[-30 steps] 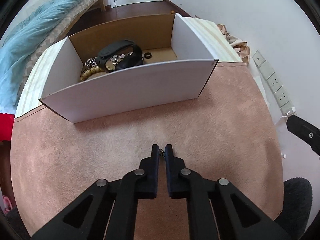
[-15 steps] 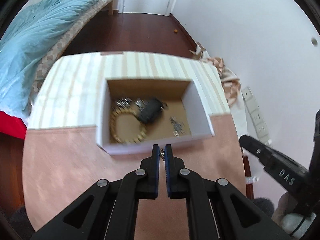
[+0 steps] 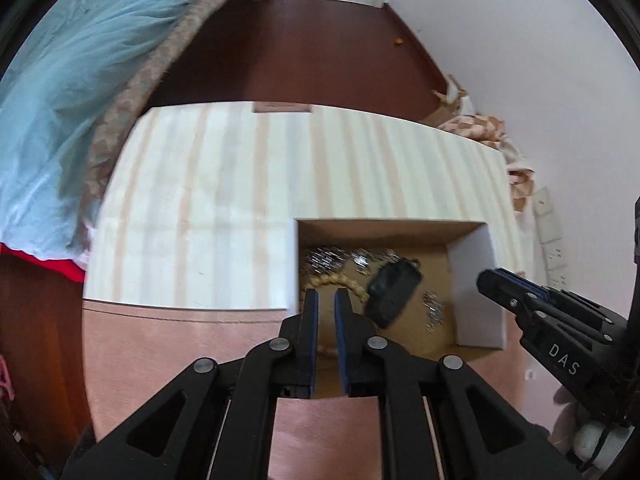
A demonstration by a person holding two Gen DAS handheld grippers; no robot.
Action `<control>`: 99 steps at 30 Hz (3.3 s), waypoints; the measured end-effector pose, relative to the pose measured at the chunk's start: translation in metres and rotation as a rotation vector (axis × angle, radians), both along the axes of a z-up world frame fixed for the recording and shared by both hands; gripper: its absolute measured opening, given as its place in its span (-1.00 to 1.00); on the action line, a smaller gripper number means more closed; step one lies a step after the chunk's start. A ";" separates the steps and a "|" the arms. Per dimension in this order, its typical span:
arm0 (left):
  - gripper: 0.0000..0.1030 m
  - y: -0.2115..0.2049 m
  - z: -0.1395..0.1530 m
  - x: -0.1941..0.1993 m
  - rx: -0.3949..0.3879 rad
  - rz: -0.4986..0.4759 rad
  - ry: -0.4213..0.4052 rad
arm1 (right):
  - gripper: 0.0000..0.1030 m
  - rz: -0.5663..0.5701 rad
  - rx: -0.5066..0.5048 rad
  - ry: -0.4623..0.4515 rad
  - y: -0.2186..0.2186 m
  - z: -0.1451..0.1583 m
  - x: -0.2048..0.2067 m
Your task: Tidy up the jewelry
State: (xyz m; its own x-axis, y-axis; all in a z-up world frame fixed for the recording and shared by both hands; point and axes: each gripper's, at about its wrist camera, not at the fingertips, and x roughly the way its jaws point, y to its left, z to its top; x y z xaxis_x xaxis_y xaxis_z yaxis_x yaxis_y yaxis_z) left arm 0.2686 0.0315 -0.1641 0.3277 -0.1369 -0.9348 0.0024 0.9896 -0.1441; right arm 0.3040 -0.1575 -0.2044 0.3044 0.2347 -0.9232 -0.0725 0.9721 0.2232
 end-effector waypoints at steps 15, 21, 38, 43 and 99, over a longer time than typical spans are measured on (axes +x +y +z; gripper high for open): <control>0.91 0.018 0.022 -0.023 0.129 0.078 -0.080 | 0.62 -0.047 -0.141 -0.048 -0.016 0.024 -0.022; 0.97 0.016 0.027 -0.049 0.192 0.090 -0.122 | 0.95 -0.032 -0.227 -0.035 -0.010 0.017 -0.050; 0.97 -0.002 0.094 -0.128 0.155 0.082 -0.225 | 0.96 -0.071 -0.240 -0.196 -0.022 0.106 -0.135; 0.97 -0.003 0.132 -0.161 0.156 0.090 -0.294 | 0.96 -0.090 -0.233 -0.270 -0.026 0.145 -0.169; 0.97 -0.006 0.179 -0.153 0.140 0.123 -0.208 | 1.00 -0.112 -0.208 -0.317 -0.025 0.221 -0.176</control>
State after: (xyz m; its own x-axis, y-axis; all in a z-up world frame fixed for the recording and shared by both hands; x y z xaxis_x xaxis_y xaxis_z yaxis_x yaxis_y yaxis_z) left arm 0.1159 0.0251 0.0153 0.5203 0.0419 -0.8530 -0.1043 0.9944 -0.0147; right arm 0.1282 -0.1824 0.0165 0.5953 0.0015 -0.8035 0.0026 1.0000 0.0038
